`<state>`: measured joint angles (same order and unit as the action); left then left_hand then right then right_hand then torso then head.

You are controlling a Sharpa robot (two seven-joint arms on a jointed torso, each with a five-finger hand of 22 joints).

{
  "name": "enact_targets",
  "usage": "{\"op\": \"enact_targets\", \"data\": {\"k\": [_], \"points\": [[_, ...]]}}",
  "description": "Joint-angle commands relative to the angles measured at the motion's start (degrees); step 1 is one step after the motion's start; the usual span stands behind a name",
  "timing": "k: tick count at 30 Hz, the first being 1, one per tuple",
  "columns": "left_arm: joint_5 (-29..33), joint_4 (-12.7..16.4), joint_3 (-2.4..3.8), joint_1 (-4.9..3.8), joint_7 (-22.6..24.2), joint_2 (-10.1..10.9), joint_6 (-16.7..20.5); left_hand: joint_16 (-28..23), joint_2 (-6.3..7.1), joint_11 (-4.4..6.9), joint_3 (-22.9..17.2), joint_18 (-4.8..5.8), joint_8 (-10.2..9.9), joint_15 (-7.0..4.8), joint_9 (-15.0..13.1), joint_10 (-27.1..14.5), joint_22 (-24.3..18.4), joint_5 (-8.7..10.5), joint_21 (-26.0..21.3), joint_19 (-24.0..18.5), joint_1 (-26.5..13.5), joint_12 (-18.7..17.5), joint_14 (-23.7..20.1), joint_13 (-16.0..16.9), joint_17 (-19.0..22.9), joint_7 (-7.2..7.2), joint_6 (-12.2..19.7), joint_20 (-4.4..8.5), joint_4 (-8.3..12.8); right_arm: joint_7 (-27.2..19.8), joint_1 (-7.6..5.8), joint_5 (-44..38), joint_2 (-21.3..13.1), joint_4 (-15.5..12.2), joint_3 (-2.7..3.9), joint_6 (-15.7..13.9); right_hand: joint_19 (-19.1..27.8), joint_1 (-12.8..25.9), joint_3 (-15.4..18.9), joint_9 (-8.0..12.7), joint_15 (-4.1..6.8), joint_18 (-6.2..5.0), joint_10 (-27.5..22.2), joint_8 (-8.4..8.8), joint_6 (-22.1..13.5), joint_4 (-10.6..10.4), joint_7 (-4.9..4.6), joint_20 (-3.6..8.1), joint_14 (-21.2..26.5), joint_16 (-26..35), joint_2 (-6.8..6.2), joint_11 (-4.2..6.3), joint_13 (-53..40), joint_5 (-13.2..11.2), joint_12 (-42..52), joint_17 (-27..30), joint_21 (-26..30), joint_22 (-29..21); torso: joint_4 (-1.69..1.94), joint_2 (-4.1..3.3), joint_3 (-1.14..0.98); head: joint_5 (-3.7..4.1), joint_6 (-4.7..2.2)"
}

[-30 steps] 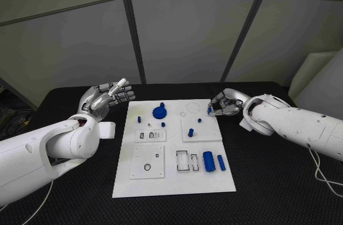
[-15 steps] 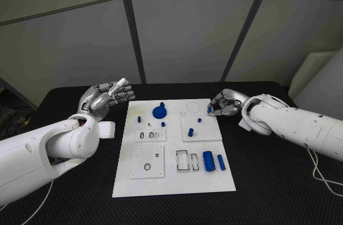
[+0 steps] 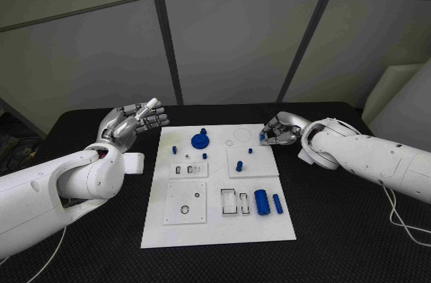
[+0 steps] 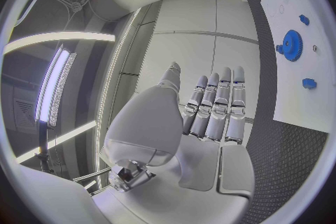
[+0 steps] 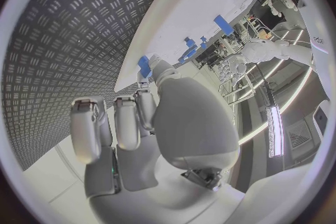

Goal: Assemble the parts on the task board

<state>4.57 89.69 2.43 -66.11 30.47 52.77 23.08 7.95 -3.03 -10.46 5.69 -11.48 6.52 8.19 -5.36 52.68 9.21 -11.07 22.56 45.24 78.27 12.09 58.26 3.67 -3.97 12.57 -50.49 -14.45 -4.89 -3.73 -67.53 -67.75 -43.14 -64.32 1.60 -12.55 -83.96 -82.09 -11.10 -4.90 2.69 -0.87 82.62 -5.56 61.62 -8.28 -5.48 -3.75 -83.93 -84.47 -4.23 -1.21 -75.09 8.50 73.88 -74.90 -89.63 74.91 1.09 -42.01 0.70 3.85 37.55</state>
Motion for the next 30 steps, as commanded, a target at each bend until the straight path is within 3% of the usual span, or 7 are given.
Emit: {"op": "enact_targets", "data": {"k": [1, 8, 13, 19, 25, 30], "points": [[-0.36, 0.0, 0.06, -0.08, 0.23, 0.02, -0.61, -0.21, -0.33, 0.11, -0.09, 1.1, -0.24, 0.26, 0.09, 0.43, -0.05, 0.01, 0.1, 0.34, 0.05, -0.14, -0.03, -0.03, 0.05, 0.12, -0.4, -0.07, 0.36, 0.67, -0.08, -1.12, 0.1, -0.14, 0.01, -1.88, -6.04, -0.08, -0.17, -0.3, 0.55, 0.87, 0.23, -0.35, 1.03, 0.53, 0.14, 0.41, -3.77, -0.27, 1.05, 0.53, -2.59, 0.47, 0.32, -4.38, -0.37, 15.09, 0.0, -0.02, -0.01, 0.0, 0.08], [-0.36, -0.02, 0.06, -0.08, 0.2, 0.12, -0.61, -0.21, -0.34, 0.11, -0.09, 1.1, -0.24, 0.26, 0.09, 0.43, -0.05, 0.01, 0.1, 0.34, 0.05, -0.15, -0.03, -0.03, 0.05, 0.12, -0.4, -0.07, 0.37, 0.33, -0.06, -1.21, -0.76, -2.71, 0.03, -5.23, -6.04, -0.22, -0.71, -0.7, 0.88, 0.87, 0.26, -0.58, 2.41, 1.4, 0.59, 0.74, -3.78, -0.29, 1.82, 0.91, -2.62, 0.96, 0.3, -4.47, -0.37, 15.09, -0.02, 0.06, -0.01, -0.06, 0.12], [-0.36, -0.05, 0.06, -0.08, 0.17, 0.25, -0.61, -0.24, -0.36, 0.11, -0.09, 1.1, -0.26, 0.26, 0.1, 0.44, -0.07, 0.02, 0.09, 0.34, 0.07, -0.17, -0.03, -0.03, 0.05, 0.12, -0.41, -0.07, 0.4, 1.43, -0.09, -0.81, -2.35, -7.32, 0.2, -7.24, -6.04, -0.43, -0.99, -0.8, 0.99, 0.87, 0.19, -0.5, 2.63, 1.93, 0.69, 0.85, -3.79, -0.32, 2.02, 1.02, -2.5, 1.2, 0.12, -4.54, -0.37, 15.09, -0.15, 0.14, 0.04, -0.18, 0.06], [-0.36, -0.29, 0.06, -0.11, 0.1, 0.29, -0.7, -0.27, -0.39, 0.11, -0.09, 1.09, -0.28, 0.26, 0.1, 0.45, -0.08, 0.07, 0.09, 0.34, 0.1, -0.2, -0.02, -0.03, 0.05, 0.11, -0.42, -0.07, 0.45, 4.5, -0.13, -1.35, -3.06, -14.3, 1.07, -9.25, -6.04, 0.46, -0.7, -0.88, 1.01, 0.87, 0.2, -0.28, 2.72, 1.9, 0.64, 0.92, -3.81, -0.35, 1.84, 0.99, -2.46, 1.13, 0.05, -4.62, -0.37, 15.09, -0.2, 0.32, 0.1, -0.49, 0.09], [-0.36, -1.37, 0.06, -0.12, 0.01, -0.47, -0.9, -0.27, -0.39, 0.11, -0.09, 1.09, -0.28, 0.26, 0.1, 0.45, -0.08, 0.07, 0.09, 0.34, 0.1, -0.2, -0.02, -0.03, 0.05, 0.11, -0.42, -0.07, 0.45, 7.44, -0.14, -2.68, -0.86, -17.84, 1.31, -9.8, -6.04, 0.89, -0.62, -0.92, 1.02, 0.87, 0.21, -0.17, 2.76, 1.84, 0.66, 0.94, -3.79, -0.3, 1.86, 1.0, -2.44, 1.14, 0.01, -4.54, -0.37, 15.09, -0.19, 0.56, 0.22, -0.83, 0.24], [-0.36, -2.5, 0.06, -0.12, -0.02, -1.28, -1.06, -0.32, -0.42, 0.12, -0.09, 1.09, -0.31, 0.26, 0.11, 0.48, -0.11, 0.18, 0.08, 0.35, 0.16, -0.24, 0.01, -0.03, 0.04, 0.09, -0.45, -0.08, 0.54, 10.5, -0.13, -4.85, 3.38, -18.38, 1.34, -9.76, -6.04, 0.92, -0.7, -0.95, 1.03, 0.87, 0.11, -0.13, 2.8, 1.89, 0.71, 0.96, -3.73, -0.17, 2.0, 1.03, -2.26, 1.21, -0.23, -4.28, -0.37, 15.09, -0.2, 0.86, 0.34, -1.22, 0.61]]}}
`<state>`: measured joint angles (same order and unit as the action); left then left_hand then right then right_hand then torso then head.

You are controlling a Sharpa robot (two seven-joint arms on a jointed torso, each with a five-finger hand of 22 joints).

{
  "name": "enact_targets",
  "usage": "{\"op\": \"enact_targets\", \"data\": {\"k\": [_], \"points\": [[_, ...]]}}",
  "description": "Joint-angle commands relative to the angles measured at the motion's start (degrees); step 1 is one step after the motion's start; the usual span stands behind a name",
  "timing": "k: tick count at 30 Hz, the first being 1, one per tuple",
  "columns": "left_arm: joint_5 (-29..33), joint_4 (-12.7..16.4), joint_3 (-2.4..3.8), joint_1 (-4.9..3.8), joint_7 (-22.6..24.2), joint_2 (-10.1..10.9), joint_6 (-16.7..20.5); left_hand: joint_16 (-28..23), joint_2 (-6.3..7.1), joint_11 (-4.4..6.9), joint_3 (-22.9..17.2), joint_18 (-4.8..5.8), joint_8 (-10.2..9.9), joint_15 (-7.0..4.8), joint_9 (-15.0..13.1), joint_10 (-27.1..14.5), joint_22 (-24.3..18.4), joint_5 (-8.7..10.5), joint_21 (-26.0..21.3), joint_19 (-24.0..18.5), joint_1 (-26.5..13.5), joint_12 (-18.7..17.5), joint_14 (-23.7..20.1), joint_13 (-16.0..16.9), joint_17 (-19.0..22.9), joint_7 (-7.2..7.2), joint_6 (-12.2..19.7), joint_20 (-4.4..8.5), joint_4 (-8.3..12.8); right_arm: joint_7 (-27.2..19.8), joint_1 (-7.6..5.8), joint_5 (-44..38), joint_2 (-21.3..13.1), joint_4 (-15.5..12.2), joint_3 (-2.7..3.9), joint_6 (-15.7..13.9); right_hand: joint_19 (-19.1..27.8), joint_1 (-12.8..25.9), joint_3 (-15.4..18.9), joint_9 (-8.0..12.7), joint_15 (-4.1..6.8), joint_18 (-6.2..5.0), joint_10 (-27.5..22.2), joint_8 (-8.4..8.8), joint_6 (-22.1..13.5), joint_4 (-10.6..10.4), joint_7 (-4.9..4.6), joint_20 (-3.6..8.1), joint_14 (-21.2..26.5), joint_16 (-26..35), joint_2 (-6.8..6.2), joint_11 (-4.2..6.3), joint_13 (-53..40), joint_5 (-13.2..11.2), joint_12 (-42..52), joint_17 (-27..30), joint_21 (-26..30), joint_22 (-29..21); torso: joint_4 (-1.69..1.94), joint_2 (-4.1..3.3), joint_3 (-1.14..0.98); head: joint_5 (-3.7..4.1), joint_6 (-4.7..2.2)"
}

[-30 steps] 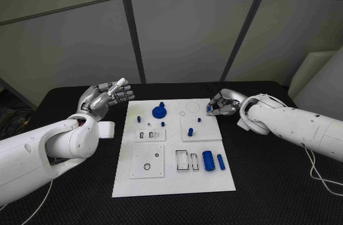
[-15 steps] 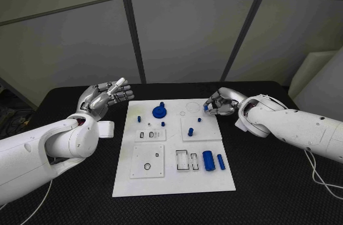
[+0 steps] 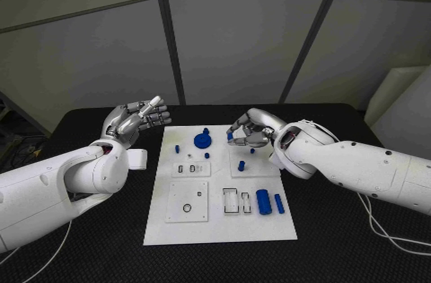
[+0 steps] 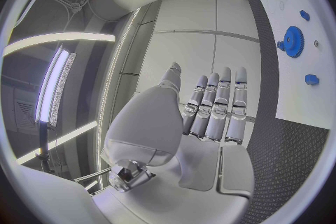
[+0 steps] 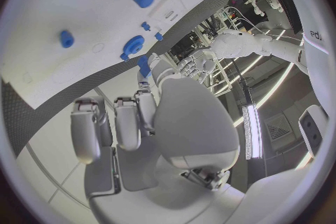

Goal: Assemble the parts on the task board

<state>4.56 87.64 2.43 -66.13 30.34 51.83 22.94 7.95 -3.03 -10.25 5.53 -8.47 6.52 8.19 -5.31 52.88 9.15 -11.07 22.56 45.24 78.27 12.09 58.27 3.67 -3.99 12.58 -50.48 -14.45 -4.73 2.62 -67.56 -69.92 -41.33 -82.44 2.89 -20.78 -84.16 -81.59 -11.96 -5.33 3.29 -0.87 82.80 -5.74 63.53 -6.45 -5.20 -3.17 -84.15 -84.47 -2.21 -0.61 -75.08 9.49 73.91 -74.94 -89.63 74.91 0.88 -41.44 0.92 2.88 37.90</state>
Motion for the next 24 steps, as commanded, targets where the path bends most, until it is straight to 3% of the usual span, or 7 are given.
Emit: {"op": "enact_targets", "data": {"k": [1, 9, 17, 24], "points": [[-0.35, -0.65, 0.05, -0.1, 0.09, -0.49, -0.96, -0.33, -0.42, -0.09, 0.07, -1.92, -0.31, 0.26, 0.06, 0.28, -0.05, 0.18, 0.08, 0.35, 0.16, -0.24, 0.01, -0.03, 0.06, 0.08, -0.46, -0.08, 0.38, 4.64, -0.11, -3.07, 2.46, -0.22, 0.03, -1.53, -5.84, 0.42, 0.16, -0.52, 0.43, 0.87, -0.08, 0.05, 0.9, 0.07, 0.44, 0.38, -3.52, -0.16, -0.02, 0.43, -2.26, 0.22, -0.28, -4.23, -0.37, 15.09, 0.07, 0.26, 0.13, -0.28, 0.21], [-0.34, -1.23, 0.05, -0.11, -0.01, -1.2, -1.12, -0.33, -0.42, -0.09, 0.07, -1.92, -0.31, 0.26, 0.06, 0.28, -0.05, 0.18, 0.08, 0.35, 0.16, -0.24, 0.01, -0.03, 0.06, 0.08, -0.46, -0.08, 0.38, 8.88, 0.58, -6.96, 7.28, -0.16, -0.58, 0.32, -5.84, 0.5, 0.11, -0.53, 0.45, 0.87, -0.22, 0.22, 0.79, 0.21, 0.42, 0.4, -3.45, -0.02, 0.01, 0.45, -2.06, 0.26, -0.57, -3.96, -0.37, 15.09, 0.24, 0.44, 0.38, -0.91, 0.56], [-0.34, -1.33, 0.05, -0.11, -0.04, -1.45, -1.24, -0.33, -0.42, -0.09, 0.07, -1.92, -0.31, 0.26, 0.06, 0.28, -0.05, 0.18, 0.08, 0.35, 0.16, -0.24, 0.01, -0.03, 0.06, 0.08, -0.46, -0.08, 0.38, 11.54, 1.67, -9.35, 10.22, 0.44, -1.82, 2.59, -5.84, 0.82, 0.15, -0.54, 0.45, 0.87, -0.34, 0.39, 0.68, 0.19, 0.36, 0.41, -3.38, 0.14, 0.03, 0.4, -1.9, 0.23, -0.81, -3.68, -0.37, 15.09, 0.07, 0.28, 0.21, -1.51, 0.65], [-0.34, -1.3, 0.05, -0.11, -0.09, -1.51, -1.3, -0.33, -0.42, -0.09, 0.07, -1.92, -0.31, 0.26, 0.06, 0.28, -0.05, 0.18, 0.08, 0.35, 0.16, -0.24, 0.01, -0.03, 0.06, 0.08, -0.46, -0.08, 0.38, 12.52, 2.67, -11.27, 11.43, 0.16, -2.19, 3.02, -5.84, 0.89, 0.18, -0.55, 0.44, 0.87, -0.37, 0.44, 0.68, 0.25, 0.36, 0.41, -3.36, 0.18, -0.04, 0.39, -1.88, 0.26, -0.85, -3.61, -0.37, 15.09, 0.15, 0.3, 0.14, -1.73, 0.94]]}}
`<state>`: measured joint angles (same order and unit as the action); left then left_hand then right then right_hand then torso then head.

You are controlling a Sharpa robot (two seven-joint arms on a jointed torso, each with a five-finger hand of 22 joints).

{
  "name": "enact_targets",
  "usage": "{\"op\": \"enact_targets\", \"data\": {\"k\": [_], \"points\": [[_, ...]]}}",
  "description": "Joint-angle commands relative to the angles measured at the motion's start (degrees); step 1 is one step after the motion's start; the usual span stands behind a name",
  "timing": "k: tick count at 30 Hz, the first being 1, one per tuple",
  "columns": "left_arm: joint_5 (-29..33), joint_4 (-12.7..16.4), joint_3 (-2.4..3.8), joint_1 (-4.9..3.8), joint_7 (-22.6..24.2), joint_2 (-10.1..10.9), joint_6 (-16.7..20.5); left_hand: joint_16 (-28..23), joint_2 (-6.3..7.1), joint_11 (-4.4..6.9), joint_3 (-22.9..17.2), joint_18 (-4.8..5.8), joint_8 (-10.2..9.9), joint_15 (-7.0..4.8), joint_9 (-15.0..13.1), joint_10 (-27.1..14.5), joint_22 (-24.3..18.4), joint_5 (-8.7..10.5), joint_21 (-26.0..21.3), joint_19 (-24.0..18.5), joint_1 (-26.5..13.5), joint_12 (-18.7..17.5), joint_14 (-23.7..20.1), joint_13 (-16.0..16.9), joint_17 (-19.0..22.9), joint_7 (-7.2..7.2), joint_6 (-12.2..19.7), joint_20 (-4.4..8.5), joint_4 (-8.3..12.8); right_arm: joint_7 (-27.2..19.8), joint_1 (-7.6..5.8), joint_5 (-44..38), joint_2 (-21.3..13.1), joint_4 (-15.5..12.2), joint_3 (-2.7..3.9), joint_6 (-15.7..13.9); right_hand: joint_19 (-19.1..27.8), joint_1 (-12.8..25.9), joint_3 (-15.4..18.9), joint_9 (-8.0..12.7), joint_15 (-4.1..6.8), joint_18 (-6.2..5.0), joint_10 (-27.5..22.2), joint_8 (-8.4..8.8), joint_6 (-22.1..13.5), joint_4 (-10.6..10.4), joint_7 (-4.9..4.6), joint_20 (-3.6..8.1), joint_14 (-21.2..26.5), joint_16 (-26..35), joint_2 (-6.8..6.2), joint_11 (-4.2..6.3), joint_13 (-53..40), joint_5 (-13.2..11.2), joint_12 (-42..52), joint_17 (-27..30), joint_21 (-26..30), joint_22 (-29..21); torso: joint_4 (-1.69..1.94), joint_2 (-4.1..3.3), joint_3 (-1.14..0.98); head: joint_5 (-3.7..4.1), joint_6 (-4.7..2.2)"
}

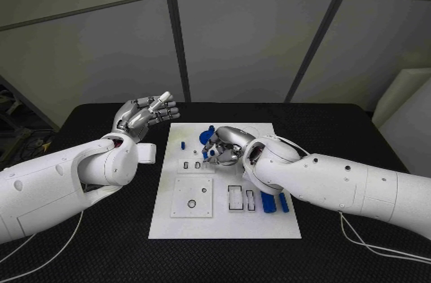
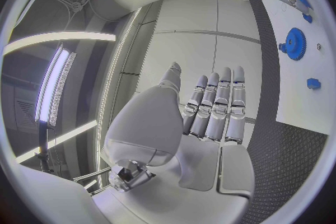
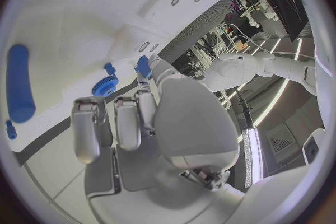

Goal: Assemble the parts on the task board

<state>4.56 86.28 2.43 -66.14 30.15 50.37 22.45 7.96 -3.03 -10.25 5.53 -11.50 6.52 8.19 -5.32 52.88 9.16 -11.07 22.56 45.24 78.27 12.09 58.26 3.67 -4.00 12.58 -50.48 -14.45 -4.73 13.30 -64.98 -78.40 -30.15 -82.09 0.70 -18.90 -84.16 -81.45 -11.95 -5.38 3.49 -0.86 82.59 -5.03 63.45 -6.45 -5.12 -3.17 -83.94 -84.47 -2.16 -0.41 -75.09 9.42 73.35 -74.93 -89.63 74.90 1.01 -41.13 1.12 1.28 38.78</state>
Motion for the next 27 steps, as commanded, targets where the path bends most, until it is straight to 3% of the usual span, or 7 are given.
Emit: {"op": "enact_targets", "data": {"k": [1, 27], "points": [[-0.34, 0.06, 0.06, -0.1, 0.11, -0.04, -0.81, -0.33, -0.42, -0.09, 0.07, 1.12, -0.31, 0.26, 0.07, 0.28, -0.06, 0.18, 0.08, 0.35, 0.16, -0.24, 0.01, -0.03, 0.06, 0.08, -0.46, -0.08, 0.39, 1.9, 0.21, -2.95, 0.4, -0.2, -0.03, 1.12, -5.84, 0.76, 0.17, -0.5, 0.24, 0.86, -0.16, -0.27, 0.76, 0.25, 0.28, 0.41, -3.57, 0.18, -0.09, 0.2, -1.87, 0.33, -0.29, -3.63, -0.37, 15.1, 0.02, -0.02, -0.06, -0.16, 0.05], [-0.34, -0.1, 0.06, -0.1, -0.03, 0.0, -0.99, -0.33, -0.42, -0.09, 0.07, 1.12, -0.31, 0.26, 0.07, 0.28, -0.06, 0.18, 0.08, 0.35, 0.16, -0.24, 0.01, -0.03, 0.06, 0.08, -0.46, -0.08, 0.39, 3.51, 1.25, -6.18, 2.09, 1.23, -0.18, 3.14, -5.84, 1.41, 0.35, -0.55, 0.22, 0.86, -0.3, 0.1, 0.61, 0.39, 0.19, 0.41, -3.52, 0.33, -0.46, 0.15, -1.72, 0.75, -0.55, -3.4, -0.37, 15.1, 0.03, 0.03, -0.02, -0.72, 0.77]]}}
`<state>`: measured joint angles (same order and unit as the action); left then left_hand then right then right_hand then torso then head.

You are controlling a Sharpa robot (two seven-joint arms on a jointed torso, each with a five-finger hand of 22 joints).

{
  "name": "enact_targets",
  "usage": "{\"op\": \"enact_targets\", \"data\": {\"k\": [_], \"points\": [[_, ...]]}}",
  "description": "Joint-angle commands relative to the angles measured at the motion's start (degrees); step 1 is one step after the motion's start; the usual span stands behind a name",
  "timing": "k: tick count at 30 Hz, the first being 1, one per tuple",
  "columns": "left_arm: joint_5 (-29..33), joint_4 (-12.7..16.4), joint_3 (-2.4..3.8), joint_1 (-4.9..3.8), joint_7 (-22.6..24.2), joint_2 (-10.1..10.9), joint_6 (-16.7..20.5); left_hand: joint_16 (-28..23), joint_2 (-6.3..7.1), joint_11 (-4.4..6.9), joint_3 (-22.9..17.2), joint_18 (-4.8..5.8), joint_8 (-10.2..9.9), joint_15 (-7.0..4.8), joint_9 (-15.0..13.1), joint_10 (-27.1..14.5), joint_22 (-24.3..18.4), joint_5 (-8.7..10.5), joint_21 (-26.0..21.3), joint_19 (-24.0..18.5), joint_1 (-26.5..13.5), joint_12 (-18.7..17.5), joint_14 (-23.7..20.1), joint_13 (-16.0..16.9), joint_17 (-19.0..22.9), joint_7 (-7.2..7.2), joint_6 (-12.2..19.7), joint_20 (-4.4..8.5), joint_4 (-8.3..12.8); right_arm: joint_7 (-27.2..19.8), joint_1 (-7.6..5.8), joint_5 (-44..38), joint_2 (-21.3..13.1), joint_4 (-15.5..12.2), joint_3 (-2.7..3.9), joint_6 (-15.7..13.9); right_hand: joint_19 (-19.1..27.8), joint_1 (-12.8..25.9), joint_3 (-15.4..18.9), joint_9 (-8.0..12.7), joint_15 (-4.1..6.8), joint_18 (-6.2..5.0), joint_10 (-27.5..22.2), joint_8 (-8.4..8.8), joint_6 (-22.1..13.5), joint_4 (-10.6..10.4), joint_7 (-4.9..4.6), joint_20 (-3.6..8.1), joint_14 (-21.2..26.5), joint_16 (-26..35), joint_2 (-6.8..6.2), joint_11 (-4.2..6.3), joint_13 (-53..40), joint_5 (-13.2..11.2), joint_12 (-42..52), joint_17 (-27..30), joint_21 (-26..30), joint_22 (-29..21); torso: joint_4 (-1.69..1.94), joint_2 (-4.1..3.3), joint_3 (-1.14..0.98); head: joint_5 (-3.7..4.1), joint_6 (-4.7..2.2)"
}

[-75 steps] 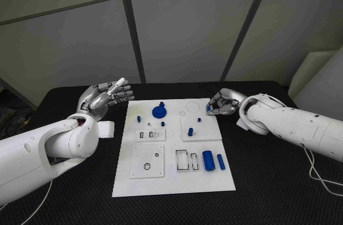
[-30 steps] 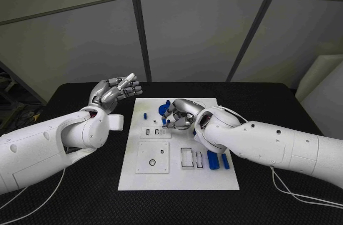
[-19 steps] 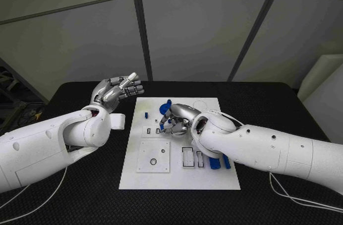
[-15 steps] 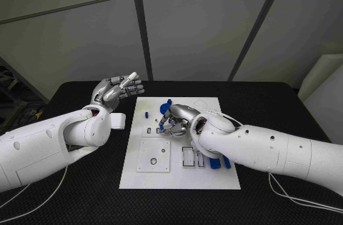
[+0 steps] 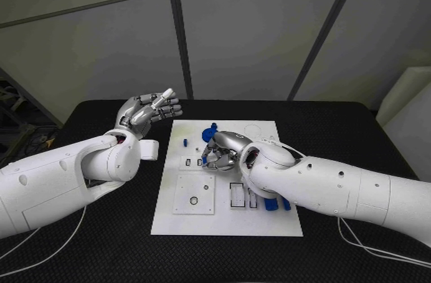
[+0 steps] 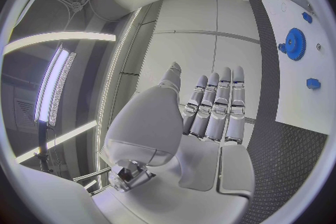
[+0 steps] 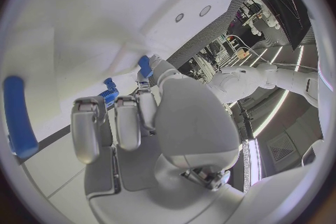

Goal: Assemble the parts on the task board

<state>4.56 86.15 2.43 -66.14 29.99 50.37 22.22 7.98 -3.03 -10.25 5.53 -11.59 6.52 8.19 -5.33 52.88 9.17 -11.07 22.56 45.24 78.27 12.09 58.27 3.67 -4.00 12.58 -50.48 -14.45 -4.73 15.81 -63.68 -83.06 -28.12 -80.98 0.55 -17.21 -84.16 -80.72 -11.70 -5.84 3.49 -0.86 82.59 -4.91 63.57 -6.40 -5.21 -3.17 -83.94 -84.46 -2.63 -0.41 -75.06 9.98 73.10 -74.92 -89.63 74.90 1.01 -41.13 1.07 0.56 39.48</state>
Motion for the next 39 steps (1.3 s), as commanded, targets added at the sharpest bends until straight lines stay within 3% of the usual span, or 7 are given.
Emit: {"op": "enact_targets", "data": {"k": [1, 13, 39], "points": [[-0.34, 0.03, 0.06, -0.1, 0.12, 0.01, -0.77, -0.35, -0.43, -0.09, 0.07, 1.21, -0.31, 0.26, 0.08, 0.28, -0.07, 0.18, 0.08, 0.35, 0.16, -0.24, 0.01, -0.03, 0.07, 0.08, -0.46, -0.08, 0.39, 1.19, -0.04, -1.69, 0.08, 0.18, -0.03, 1.5, -5.84, 0.72, 0.1, -0.09, 0.22, 0.86, -0.31, 0.02, 0.46, 0.34, 0.27, 0.41, -3.51, 0.34, -0.02, 0.14, -1.74, 0.2, -0.32, -3.39, -0.37, 15.1, 0.03, 0.03, 0.03, 0.0, 0.07], [-0.34, -0.05, 0.06, -0.1, 0.1, 0.07, -0.81, -0.35, -0.43, -0.09, 0.07, 1.21, -0.31, 0.26, 0.08, 0.28, -0.07, 0.18, 0.08, 0.35, 0.16, -0.24, 0.01, -0.03, 0.07, 0.08, -0.46, -0.08, 0.39, 2.67, -0.02, -2.89, 0.24, 0.45, -0.04, 2.13, -5.84, 1.25, 0.22, -0.02, 0.13, 0.86, -0.8, 0.65, -0.17, 0.54, 0.05, 0.35, -3.45, 0.53, -0.45, -0.02, -1.02, 0.29, -1.34, -3.13, -0.37, 15.1, 0.0, 0.02, 0.03, 0.09, 0.18], [-0.34, -0.07, 0.06, -0.09, 0.09, 0.23, -0.81, -0.51, -0.59, -0.07, 0.13, 1.2, -0.42, 0.25, 0.1, 0.39, -0.15, 0.39, 0.05, 0.37, 0.17, -0.38, 0.08, -0.03, 0.06, 0.03, -0.54, -0.08, 0.56, 3.07, -0.02, -3.58, 0.4, 0.37, -0.04, 2.06, -5.84, 4.18, 1.15, 0.9, -0.82, 0.86, -3.3, 1.4, -6.19, 0.48, -1.33, -0.53, -3.29, 1.14, -3.13, -1.21, 3.27, -0.32, -7.1, -2.35, -0.37, 15.1, 0.02, 0.03, 0.05, -0.04, 0.49]]}}
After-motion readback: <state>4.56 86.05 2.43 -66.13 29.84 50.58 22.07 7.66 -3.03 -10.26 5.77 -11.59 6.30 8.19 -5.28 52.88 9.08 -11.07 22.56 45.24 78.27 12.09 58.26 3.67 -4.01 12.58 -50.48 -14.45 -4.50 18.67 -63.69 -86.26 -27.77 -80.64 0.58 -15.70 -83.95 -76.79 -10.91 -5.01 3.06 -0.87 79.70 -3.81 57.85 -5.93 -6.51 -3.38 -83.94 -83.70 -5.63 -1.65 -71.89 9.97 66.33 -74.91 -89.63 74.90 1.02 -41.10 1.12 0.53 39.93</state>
